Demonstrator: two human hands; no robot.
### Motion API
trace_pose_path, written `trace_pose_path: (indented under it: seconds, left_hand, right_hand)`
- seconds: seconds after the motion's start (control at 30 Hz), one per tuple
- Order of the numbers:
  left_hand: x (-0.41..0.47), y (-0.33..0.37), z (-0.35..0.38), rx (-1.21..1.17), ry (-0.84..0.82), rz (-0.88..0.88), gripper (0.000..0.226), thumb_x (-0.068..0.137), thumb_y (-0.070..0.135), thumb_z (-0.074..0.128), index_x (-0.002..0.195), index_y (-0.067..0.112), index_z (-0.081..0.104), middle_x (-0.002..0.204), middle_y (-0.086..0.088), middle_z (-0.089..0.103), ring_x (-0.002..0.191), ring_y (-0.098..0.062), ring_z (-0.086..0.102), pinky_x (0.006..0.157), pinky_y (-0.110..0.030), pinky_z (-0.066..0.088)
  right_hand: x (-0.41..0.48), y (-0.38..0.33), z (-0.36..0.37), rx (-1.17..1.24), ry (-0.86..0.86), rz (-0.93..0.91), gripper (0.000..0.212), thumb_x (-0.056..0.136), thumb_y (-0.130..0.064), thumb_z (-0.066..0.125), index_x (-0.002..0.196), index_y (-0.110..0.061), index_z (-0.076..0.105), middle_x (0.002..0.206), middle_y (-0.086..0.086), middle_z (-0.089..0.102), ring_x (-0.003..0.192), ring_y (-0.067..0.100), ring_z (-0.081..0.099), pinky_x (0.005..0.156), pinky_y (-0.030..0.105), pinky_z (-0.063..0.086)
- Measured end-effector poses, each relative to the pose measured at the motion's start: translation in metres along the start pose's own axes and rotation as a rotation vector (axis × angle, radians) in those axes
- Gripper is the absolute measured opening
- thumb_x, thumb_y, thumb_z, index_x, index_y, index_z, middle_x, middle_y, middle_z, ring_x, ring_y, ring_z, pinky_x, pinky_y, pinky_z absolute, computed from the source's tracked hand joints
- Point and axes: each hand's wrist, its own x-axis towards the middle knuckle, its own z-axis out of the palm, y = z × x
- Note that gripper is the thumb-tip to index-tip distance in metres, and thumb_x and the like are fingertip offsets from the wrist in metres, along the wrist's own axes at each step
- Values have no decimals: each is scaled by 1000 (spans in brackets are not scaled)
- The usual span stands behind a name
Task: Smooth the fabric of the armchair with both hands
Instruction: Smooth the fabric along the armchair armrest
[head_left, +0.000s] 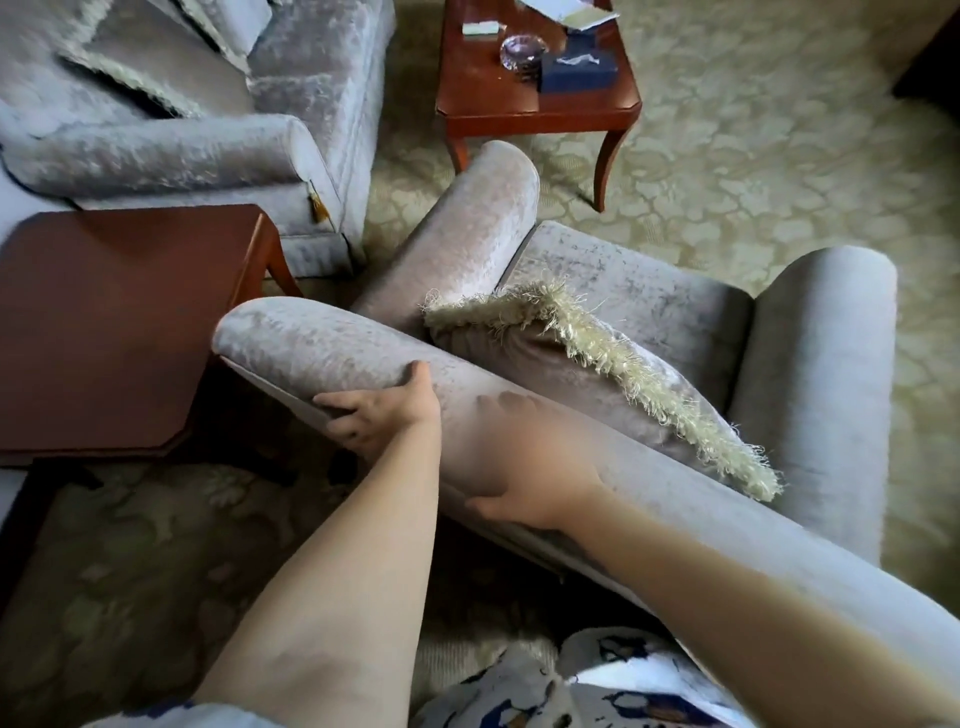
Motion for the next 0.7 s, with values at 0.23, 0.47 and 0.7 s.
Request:
trace_pose_path:
  seconds: [0.23, 0.47, 0.7]
  left_hand:
    - [1, -2, 1, 30, 30, 6, 126, 60, 64, 67, 147, 8, -6, 135, -22, 29, 114, -41, 41, 91, -49, 39]
    - [1, 0, 5, 18, 90, 4, 122, 62, 63, 67, 147, 8, -2, 134, -22, 30, 114, -42, 41, 90, -48, 39]
    - [-4, 8, 10, 1, 178, 3, 109, 68, 62, 60, 146, 11, 5, 132, -22, 31, 112, -43, 41, 87, -51, 41]
  right_hand:
    - [0, 2, 4, 45, 61, 5, 113, 54, -80, 52, 146, -23, 20, 142, 13, 37, 128, 33, 36, 105, 48, 28]
    - [3, 3, 7, 67, 69, -21, 110, 55, -80, 51, 145, -25, 20, 142, 12, 38, 128, 32, 35, 105, 49, 28]
    - [8, 12, 1, 52, 17, -68, 111, 60, -81, 43, 148, -22, 10, 148, 13, 28, 132, 34, 29, 107, 48, 25]
